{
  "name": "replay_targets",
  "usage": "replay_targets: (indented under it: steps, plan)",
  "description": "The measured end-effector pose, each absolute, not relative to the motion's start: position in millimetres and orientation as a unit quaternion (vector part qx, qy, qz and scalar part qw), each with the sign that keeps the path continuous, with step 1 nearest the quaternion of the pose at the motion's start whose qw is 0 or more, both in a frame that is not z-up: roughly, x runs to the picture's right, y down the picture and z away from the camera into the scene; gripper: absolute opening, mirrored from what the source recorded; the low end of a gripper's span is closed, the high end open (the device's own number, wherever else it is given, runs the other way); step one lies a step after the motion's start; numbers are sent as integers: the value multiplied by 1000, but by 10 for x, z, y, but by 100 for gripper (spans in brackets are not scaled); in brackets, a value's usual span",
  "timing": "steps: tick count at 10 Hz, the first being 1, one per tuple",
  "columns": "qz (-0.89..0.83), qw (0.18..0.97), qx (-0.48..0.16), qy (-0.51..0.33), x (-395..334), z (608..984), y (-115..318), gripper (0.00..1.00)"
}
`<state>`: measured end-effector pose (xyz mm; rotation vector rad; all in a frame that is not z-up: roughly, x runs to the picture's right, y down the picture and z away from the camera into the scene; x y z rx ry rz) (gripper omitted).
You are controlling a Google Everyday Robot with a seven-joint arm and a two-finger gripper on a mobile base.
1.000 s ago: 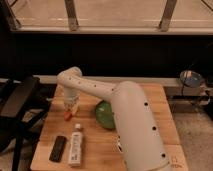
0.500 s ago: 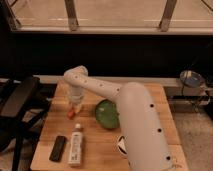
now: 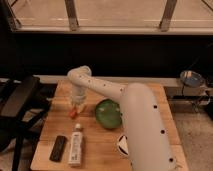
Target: Drag the pepper across the table
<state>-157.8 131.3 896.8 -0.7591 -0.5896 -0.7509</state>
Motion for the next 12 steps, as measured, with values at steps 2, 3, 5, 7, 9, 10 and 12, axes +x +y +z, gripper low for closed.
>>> replay_targets:
  steps: [2, 3, 5, 7, 9, 10, 12]
  plan:
    - [-343, 822, -361, -277, -1383, 8970, 1313, 13]
    - [-341, 822, -361, -278, -1367, 8960, 1312, 13]
    - [-337, 823, -362, -279, -1412, 8957, 1303, 13]
    - [-322, 828, -365, -280, -1276, 8982, 1259, 13]
    - [-310, 831, -367, -279, -1019, 8993, 1241, 13]
    - [-305, 833, -368, -280, -901, 8995, 1223, 13]
    - [-296, 835, -370, -281, -814, 8994, 1221, 13]
